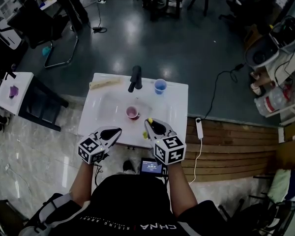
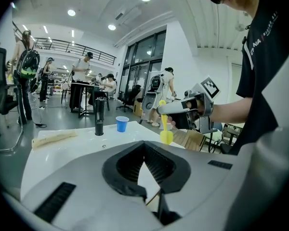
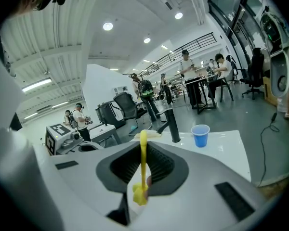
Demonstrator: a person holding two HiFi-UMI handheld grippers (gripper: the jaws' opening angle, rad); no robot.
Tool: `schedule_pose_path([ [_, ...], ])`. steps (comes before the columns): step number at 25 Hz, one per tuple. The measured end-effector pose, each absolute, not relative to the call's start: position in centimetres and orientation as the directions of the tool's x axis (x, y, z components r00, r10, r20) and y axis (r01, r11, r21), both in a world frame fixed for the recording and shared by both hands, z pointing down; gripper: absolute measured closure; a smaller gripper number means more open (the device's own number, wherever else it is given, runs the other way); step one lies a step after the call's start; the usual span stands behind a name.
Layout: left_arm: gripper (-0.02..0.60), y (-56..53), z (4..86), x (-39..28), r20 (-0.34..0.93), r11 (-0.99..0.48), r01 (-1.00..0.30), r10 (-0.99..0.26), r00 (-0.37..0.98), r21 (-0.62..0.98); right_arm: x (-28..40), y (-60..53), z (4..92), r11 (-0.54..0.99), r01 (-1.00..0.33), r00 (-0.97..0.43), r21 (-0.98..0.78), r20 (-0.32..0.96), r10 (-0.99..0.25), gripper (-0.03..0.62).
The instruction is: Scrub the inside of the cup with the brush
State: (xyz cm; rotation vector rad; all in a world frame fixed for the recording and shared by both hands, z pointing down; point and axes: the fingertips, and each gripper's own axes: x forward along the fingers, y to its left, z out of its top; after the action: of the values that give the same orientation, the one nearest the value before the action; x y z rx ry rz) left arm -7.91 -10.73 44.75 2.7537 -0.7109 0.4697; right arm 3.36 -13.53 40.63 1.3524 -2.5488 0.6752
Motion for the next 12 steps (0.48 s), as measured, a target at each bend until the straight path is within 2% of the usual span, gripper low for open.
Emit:
schedule_pose_path([
  [12, 0.577, -10.9, 45.5, -5.6, 0.407, -0.835, -0.528, -0.433, 0.804, 0.153, 5.8, -13.5, 41.3, 0.494, -0.804, -0.592, -0.332, 0.355, -0.724, 0.554],
])
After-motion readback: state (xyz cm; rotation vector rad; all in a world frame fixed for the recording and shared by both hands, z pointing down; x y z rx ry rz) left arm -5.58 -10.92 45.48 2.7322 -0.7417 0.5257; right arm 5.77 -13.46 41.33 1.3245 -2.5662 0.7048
